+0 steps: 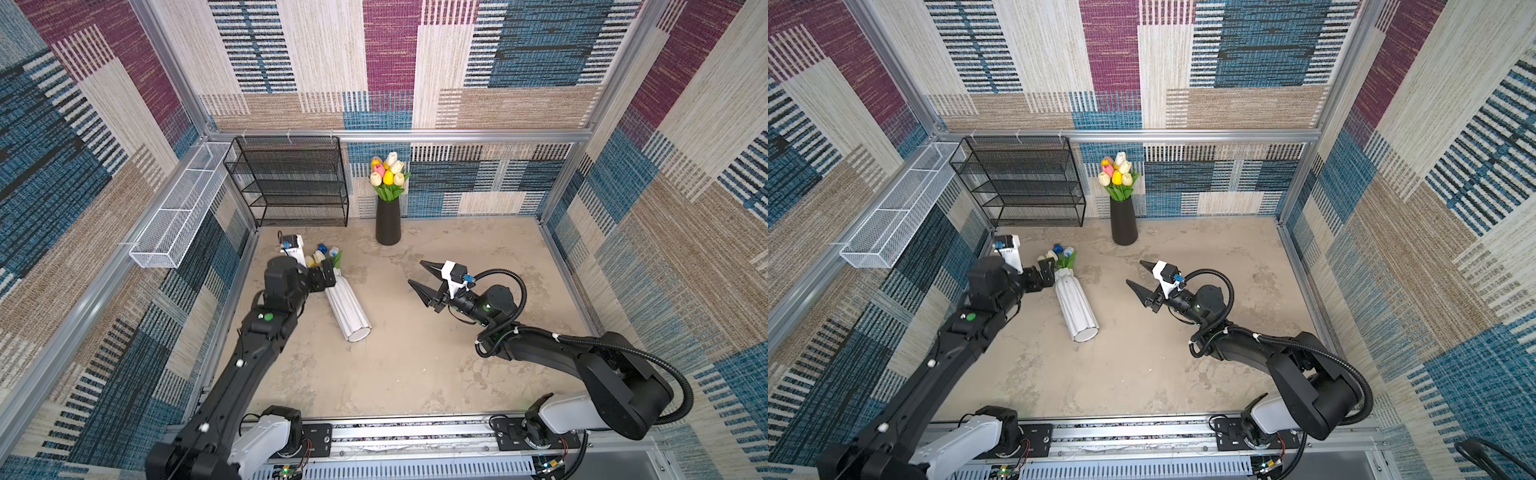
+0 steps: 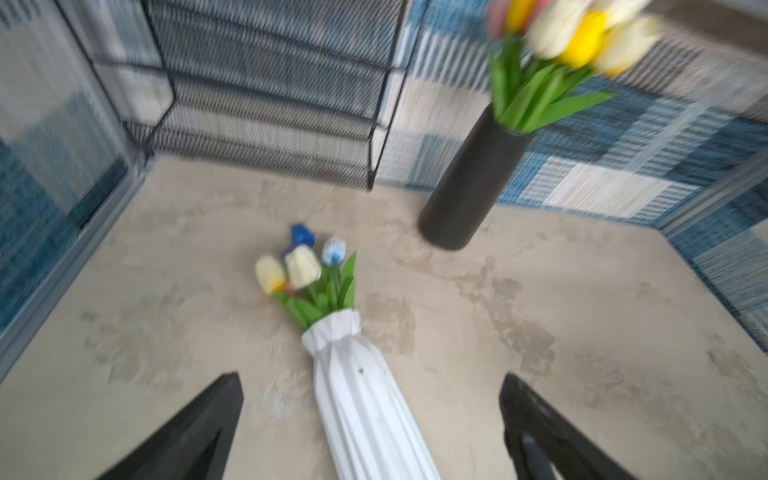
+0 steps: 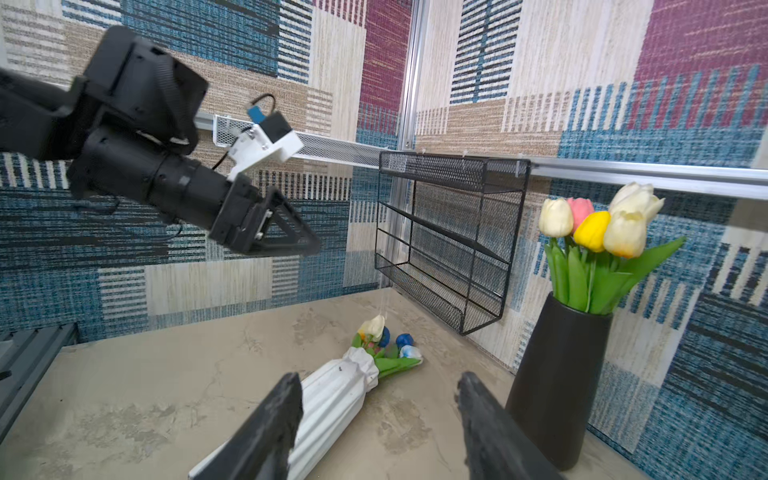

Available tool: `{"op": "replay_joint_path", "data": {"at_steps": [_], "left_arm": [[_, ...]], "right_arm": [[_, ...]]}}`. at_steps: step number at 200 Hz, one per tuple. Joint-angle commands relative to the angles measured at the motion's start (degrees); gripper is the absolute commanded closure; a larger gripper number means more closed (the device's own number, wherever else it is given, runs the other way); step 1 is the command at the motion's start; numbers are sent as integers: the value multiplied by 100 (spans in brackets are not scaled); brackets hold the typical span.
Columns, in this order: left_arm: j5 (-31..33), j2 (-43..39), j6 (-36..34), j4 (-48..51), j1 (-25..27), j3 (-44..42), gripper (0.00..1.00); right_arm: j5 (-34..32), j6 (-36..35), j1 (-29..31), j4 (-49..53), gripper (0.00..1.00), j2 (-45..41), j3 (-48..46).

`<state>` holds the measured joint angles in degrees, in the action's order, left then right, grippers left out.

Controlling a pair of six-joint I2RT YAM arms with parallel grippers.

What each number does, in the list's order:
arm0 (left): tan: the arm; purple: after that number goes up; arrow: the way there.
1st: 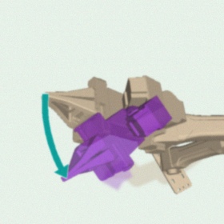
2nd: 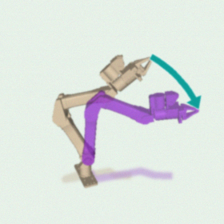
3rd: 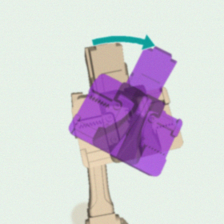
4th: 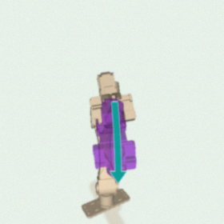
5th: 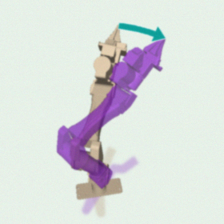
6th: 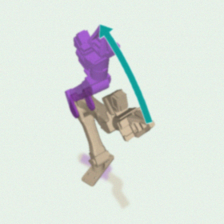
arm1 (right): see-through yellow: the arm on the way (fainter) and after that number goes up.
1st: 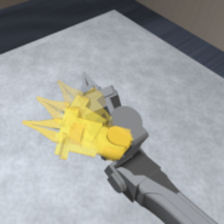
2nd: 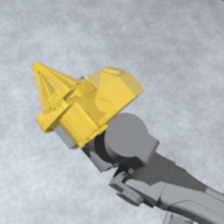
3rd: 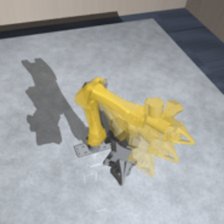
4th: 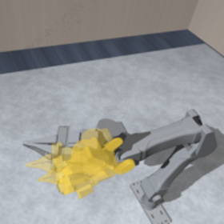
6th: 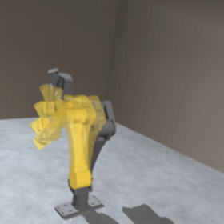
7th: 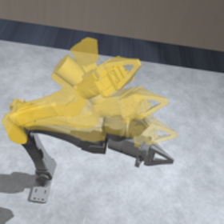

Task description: Arrange the flowers into the vase

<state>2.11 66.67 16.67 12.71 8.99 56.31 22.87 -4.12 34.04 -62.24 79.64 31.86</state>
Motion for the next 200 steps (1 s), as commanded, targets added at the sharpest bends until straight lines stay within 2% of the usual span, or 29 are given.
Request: {"op": "replay_joint_path", "data": {"at_steps": [1, 40, 60, 109, 161, 200], "left_arm": [[-355, 1034, 494, 1985, -180, 828, 0], [-948, 2381, 645, 2523, -131, 1500, 0], [-909, 2768, 695, 2555, 6, 1674, 0], [-632, 3705, 917, 2845, 120, 2061, 0], [-599, 4611, 971, 2864, 151, 2601, 0], [-502, 4948, 960, 2903, 146, 2779, 0]], "right_arm": [[-350, -201, 0, 426, 33, -271, -108], [-525, -300, -3, 638, 25, -596, -289], [-467, -359, 0, 962, 22, -738, -271], [-580, -333, -3, 1016, 15, -1267, -599], [-645, -291, -3, 932, 14, -1414, -750], [-759, -240, -3, 858, 13, -1558, -872]]}}
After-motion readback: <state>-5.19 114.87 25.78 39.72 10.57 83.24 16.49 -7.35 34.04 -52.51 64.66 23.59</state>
